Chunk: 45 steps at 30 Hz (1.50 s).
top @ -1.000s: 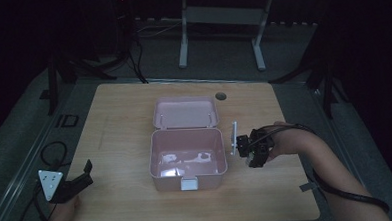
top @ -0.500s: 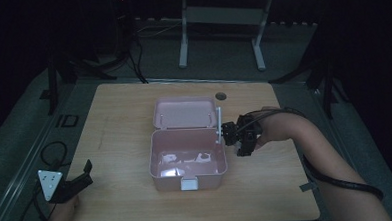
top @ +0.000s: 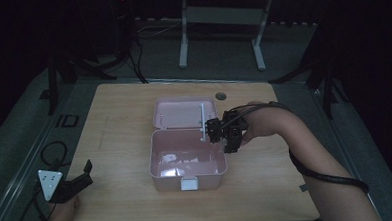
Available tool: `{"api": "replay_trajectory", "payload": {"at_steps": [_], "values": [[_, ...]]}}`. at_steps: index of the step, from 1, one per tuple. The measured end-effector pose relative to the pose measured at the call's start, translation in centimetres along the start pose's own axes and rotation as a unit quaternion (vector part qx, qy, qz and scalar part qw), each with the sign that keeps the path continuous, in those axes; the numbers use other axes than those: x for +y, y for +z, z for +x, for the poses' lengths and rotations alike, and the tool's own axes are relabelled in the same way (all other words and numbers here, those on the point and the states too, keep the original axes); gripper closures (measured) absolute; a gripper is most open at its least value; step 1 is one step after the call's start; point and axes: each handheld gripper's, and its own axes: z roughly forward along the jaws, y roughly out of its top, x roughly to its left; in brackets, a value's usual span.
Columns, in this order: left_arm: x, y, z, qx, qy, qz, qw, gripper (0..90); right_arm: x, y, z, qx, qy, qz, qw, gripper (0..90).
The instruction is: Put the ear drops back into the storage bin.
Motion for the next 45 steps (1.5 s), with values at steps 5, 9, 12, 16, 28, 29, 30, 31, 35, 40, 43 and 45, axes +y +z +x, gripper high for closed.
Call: {"api": "replay_trajectory", "payload": {"at_steps": [5, 9, 12, 16, 28, 29, 30, 31, 35, 40, 43, 45], "values": [[0.0, 0.0, 0.0, 0.0, 0.001, 0.002, 1.0, 0.3, 1.4, 0.3, 0.2, 0.004, -0.012, -0.01, 0.9999, 59.7], [0.0, 0.0, 0.0, -0.002, 0.003, 0.002, 1.0, 0.3, 2.2, 0.9, 0.3, 0.005, -0.018, -0.016, 0.9997, 59.7], [0.0, 0.0, 0.0, -0.002, 0.003, 0.002, 1.0, 0.3, 2.7, 1.8, 0.2, 0.011, -0.021, -0.019, 0.9995, 59.7], [0.0, 0.0, 0.0, -0.002, 0.004, 0.002, 1.0, 0.3, 3.1, 3.1, 0.3, 0.02, -0.028, -0.012, 0.9993, 59.7], [0.0, 0.1, -0.1, -0.003, 0.005, 0.001, 1.0, 0.3, 4.2, 8.6, -0.1, 0.039, -0.032, 0.003, 0.9987, 59.7], [0.0, 0.1, -0.1, -0.003, 0.005, 0.002, 1.0, 0.3, 4.2, 8.9, -0.1, 0.04, -0.032, 0.002, 0.9987, 59.7], [0.0, 0.1, -0.1, -0.003, 0.006, 0.002, 1.0, 0.3, 4.3, 9.2, -0.2, 0.042, -0.029, 0.0, 0.9987, 59.7], [0.0, 0.1, -0.1, -0.003, 0.006, 0.002, 1.0, 0.3, 4.3, 9.5, -0.3, 0.042, -0.028, -0.001, 0.9987, 59.7], [0.0, 0.1, -0.1, -0.004, 0.007, 0.002, 1.0, 0.3, 4.4, 10.8, -0.7, 0.04, -0.017, -0.01, 0.999, 59.7], [0.0, 0.1, -0.2, -0.004, 0.008, 0.001, 1.0, 0.3, 4.6, 12.2, -1.2, 0.039, -0.006, -0.009, 0.9992, 59.7], [0.0, 0.1, -0.2, -0.004, 0.009, 0.002, 1.0, 0.3, 4.7, 12.7, -1.3, 0.04, -0.001, -0.014, 0.9991, 59.7], [0.0, 0.1, -0.2, -0.004, 0.009, 0.002, 0.9999, 0.3, 4.9, 13.1, -1.3, 0.04, 0.002, -0.01, 0.9992, 59.7]]}}
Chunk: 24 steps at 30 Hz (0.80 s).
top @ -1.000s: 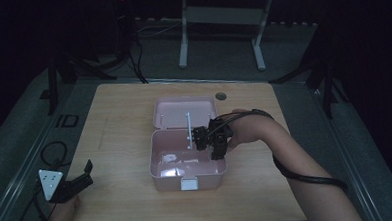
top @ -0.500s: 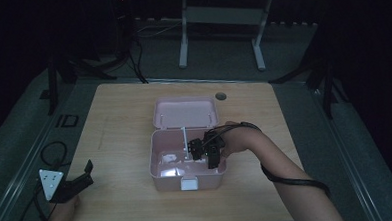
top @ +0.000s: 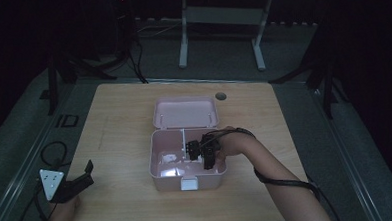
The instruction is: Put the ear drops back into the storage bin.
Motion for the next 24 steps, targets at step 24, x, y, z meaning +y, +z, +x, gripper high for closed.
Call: {"api": "replay_trajectory", "payload": {"at_steps": [24], "values": [[0.0, 0.0, 0.0, -0.001, 0.003, 0.001, 1.0, 0.3, 0.8, 3.4, -0.7, 0.005, 0.01, 0.038, 0.9992, 59.6]]}}
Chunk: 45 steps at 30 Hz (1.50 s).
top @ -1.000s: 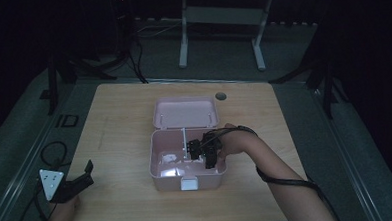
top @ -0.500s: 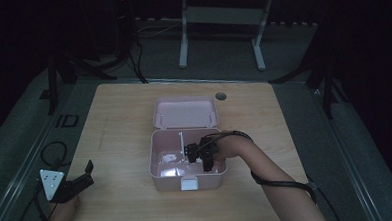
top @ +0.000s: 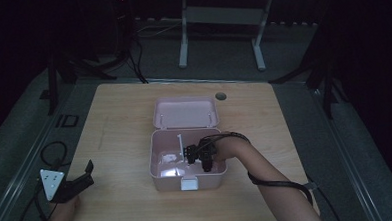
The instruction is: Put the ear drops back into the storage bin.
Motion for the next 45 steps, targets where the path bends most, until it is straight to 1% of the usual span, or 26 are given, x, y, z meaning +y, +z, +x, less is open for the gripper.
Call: {"api": "replay_trajectory", "payload": {"at_steps": [2, 3, 12, 16, 17, 18, 25, 26, 27, 29, 30, 31, 33, 36, 37, 38, 41, 45], "values": [[0.0, 0.0, 0.0, 0.0, 0.001, 0.0, 1.0, 0.3, 0.0, -0.1, -0.1, -0.004, 0.004, -0.003, 1.0, 59.6], [0.0, 0.0, 0.0, 0.0, 0.002, 0.0, 1.0, 0.3, 0.1, -0.1, -0.2, -0.002, 0.008, -0.001, 1.0, 59.7], [0.0, 0.0, 0.0, 0.0, 0.002, 0.0, 1.0, 0.3, 0.0, 0.0, -0.2, 0.004, 0.001, 0.005, 1.0, 59.2], [0.0, 0.0, 0.0, -0.001, 0.002, 0.0, 1.0, 0.3, 0.1, 0.0, -0.3, 0.007, 0.002, 0.005, 1.0, 55.8], [0.0, 0.0, 0.0, -0.001, 0.001, 0.001, 1.0, 0.3, 0.1, 0.0, -0.3, 0.013, 0.006, 0.004, 0.9999, 53.9], [0.0, 0.0, 0.0, -0.001, 0.001, 0.0, 1.0, 0.3, 0.0, 0.0, -0.3, 0.015, 0.005, 0.003, 0.9999, 53.7], [0.0, 0.0, 0.0, -0.001, 0.001, 0.001, 1.0, 0.3, -0.1, -0.4, -0.2, 0.011, 0.005, 0.0, 0.9999, 52.6], [0.0, 0.0, 0.0, -0.001, 0.001, 0.001, 1.0, 0.3, -0.1, -0.6, -0.2, 0.009, 0.005, -0.001, 0.9999, 52.6], [0.0, 0.0, 0.0, -0.001, 0.001, 0.001, 1.0, 0.3, -0.3, -1.2, -0.2, 0.008, 0.003, -0.006, 0.9999, 52.6], [0.0, 0.0, 0.0, -0.001, 0.002, 0.001, 1.0, 0.3, -0.3, -1.2, -0.2, 0.008, 0.003, -0.006, 0.9999, 52.6], [0.0, 0.0, 0.0, -0.001, 0.001, 0.001, 1.0, 0.3, -0.3, -1.6, -0.2, 0.004, 0.002, -0.007, 1.0, 52.6], [0.0, 0.0, 0.0, -0.001, 0.001, 0.001, 1.0, 0.3, -0.6, -2.8, -0.1, -0.002, -0.001, -0.013, 0.9999, 52.6], [0.0, 0.0, 0.0, -0.001, 0.001, 0.001, 1.0, 0.3, -0.8, -3.5, 0.0, 0.0, -0.003, -0.018, 0.9998, 52.6], [0.0, 0.1, 0.0, 0.0, 0.001, 0.002, 1.0, 0.3, -1.0, -4.5, 0.0, 0.001, 0.007, -0.026, 0.9996, 52.6], [0.0, 0.1, 0.0, 0.0, 0.001, 0.002, 1.0, 0.3, -1.2, -4.9, 0.1, 0.0, 0.005, -0.03, 0.9995, 52.6], [0.0, 0.1, 0.0, 0.0, 0.001, 0.002, 1.0, 0.3, -1.2, -4.9, 0.1, 0.0, 0.005, -0.03, 0.9995, 52.6], [0.0, 0.0, 0.0, 0.0, 0.001, 0.002, 1.0, 0.3, -1.6, -5.9, 0.2, -0.012, 0.008, -0.036, 0.9993, 50.7], [0.0, 0.1, 0.0, 0.0, 0.002, 0.002, 1.0, 0.3, -2.1, -7.0, 0.4, -0.015, 0.005, -0.047, 0.9988, 49.9]]}}
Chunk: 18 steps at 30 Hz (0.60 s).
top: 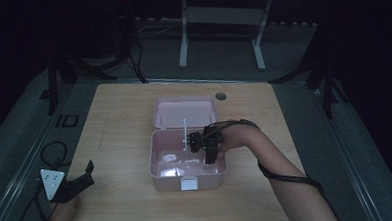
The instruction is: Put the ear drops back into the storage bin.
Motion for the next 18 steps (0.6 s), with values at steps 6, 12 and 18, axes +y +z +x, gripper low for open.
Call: {"api": "replay_trajectory", "payload": {"at_steps": [6, 12, 18], "values": [[0.0, 0.0, 0.0, 0.0, 0.0, 0.0, 1.0, 0.3, -1.0, -1.9, 0.1, -0.011, 0.004, -0.031, 0.9994, 46.7], [0.0, 0.0, 0.0, 0.0, -0.001, 0.0, 1.0, 0.3, -2.1, -3.2, 0.4, -0.015, 0.012, -0.049, 0.9986, 45.7], [0.0, 0.0, 0.0, 0.001, 0.0, 0.001, 1.0, 0.3, -4.1, -4.5, 0.2, -0.027, 0.029, -0.066, 0.9971, 42.6]]}}
